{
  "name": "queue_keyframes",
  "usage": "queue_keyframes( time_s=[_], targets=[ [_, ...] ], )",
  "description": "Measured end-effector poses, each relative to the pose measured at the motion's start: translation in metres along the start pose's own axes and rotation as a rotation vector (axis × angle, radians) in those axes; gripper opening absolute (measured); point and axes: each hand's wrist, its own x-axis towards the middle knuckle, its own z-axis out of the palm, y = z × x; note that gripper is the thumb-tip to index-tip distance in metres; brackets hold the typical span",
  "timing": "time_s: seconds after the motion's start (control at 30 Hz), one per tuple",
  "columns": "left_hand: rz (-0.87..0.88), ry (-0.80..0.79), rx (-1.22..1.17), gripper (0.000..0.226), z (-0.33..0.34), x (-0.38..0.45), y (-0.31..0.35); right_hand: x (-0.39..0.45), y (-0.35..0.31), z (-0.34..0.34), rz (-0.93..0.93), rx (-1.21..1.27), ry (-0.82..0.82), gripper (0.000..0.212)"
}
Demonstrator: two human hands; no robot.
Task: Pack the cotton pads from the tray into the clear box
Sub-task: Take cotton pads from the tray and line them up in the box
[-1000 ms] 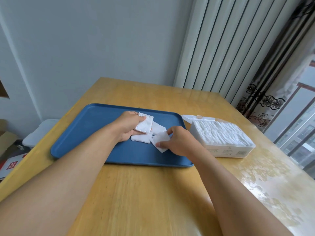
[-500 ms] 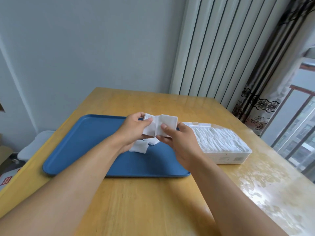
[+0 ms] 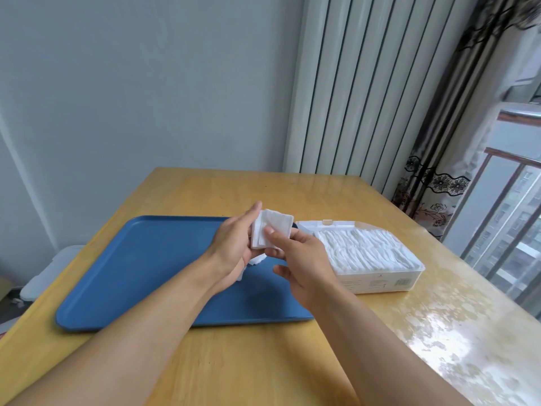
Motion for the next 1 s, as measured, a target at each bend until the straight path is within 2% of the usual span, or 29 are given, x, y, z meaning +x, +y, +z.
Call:
queue_keyframes(
  time_s=[0.13, 0.3, 0.47, 0.63, 0.7, 0.8, 0.9, 0.93, 1.0],
  targets=[
    [0.027, 0.033, 0.065, 0.031, -0.001, 0.002, -0.004, 0.000, -0.001, -0.002, -0.055, -0.029, -0.009, 0.021],
    [0.022, 0.111, -0.052, 0.027, -0.001, 0.002, 0.001, -0.002, -0.002, 0.002, -0.208, -0.120, 0.045, 0.020],
    [0.053, 0.255, -0.067, 0.026, -0.009, 0.006, 0.003, 0.003, -0.001, -0.001, -0.287, -0.160, 0.175, 0.013],
    [0.033, 0.166, 0.022, 0.028, -0.007, 0.001, 0.003, -0.001, -0.002, 0.002, -0.275, -0.210, 0.046, 0.014],
    [0.025, 0.139, 0.036, 0.033, -0.005, -0.001, 0.003, -0.001, -0.001, 0.003, -0.244, -0.207, 0.046, 0.016],
    [0.005, 0.082, -0.063, 0.033, -0.002, -0.001, 0.004, 0.000, -0.001, 0.002, -0.211, -0.169, 0.081, 0.018],
    [-0.071, 0.017, -0.125, 0.055, 0.000, -0.002, 0.006, -0.001, -0.001, 0.002, -0.209, -0.158, 0.089, 0.015],
    [-0.064, 0.012, -0.095, 0.053, -0.001, -0.001, 0.006, -0.001, -0.001, 0.002, -0.206, -0.153, 0.088, 0.015],
    [-0.016, 0.024, -0.008, 0.036, 0.000, -0.002, 0.003, -0.001, -0.002, 0.002, -0.198, -0.146, 0.087, 0.017]
  ],
)
